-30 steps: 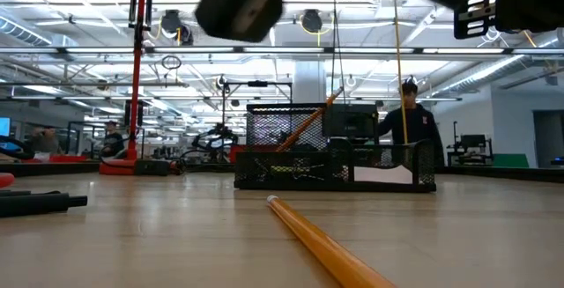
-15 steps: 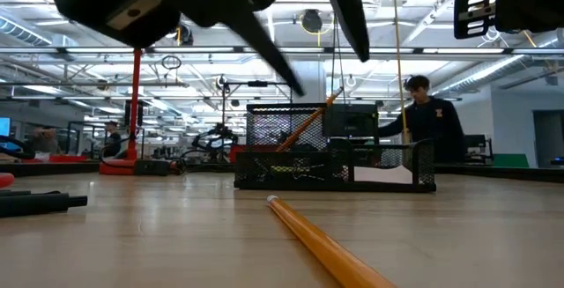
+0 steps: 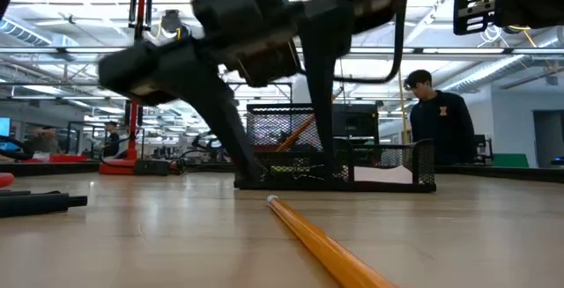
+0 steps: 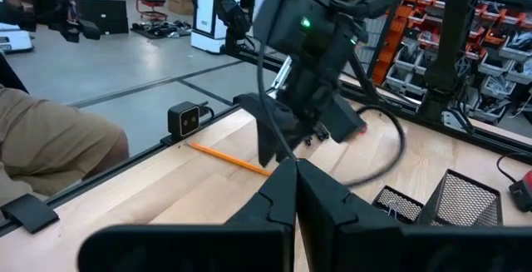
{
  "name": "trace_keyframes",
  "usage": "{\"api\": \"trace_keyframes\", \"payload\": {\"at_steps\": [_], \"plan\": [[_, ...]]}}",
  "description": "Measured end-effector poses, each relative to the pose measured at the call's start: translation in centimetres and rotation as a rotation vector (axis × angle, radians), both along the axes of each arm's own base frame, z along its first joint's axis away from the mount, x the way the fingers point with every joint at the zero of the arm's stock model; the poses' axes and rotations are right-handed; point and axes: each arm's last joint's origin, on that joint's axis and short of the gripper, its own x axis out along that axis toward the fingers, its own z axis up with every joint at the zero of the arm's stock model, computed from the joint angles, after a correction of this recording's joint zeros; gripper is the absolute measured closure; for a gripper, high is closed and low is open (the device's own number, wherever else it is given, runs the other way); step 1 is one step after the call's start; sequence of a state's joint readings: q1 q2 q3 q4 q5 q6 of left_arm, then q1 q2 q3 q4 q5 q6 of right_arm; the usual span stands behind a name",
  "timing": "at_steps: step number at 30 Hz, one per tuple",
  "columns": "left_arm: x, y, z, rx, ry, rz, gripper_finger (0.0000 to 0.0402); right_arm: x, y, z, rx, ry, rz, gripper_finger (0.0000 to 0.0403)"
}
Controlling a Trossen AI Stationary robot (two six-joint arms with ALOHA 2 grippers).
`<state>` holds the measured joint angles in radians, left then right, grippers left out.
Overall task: Pick and place office supplies into organizer
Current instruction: Put the orange pencil into the desk organizer
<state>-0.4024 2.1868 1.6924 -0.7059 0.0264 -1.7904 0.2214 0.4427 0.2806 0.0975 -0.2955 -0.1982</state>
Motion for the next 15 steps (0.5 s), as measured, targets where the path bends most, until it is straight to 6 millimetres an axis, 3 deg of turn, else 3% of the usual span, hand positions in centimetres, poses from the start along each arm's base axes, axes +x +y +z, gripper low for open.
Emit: {"api": "trace_keyframes", "payload": {"at_steps": [6,15], "plan": [[0.8,1.7,-0.3,-0.054,0.022,-0.004,0.019,0.0,0.0,0.0,-0.002,0.0,0.0,0.0403],[1.3,0.9,-2.9,-0.153,0.085,0.0,0.0255,0.0,0.0,-0.2,-0.013,0.013,0.002,0.0403]]}}
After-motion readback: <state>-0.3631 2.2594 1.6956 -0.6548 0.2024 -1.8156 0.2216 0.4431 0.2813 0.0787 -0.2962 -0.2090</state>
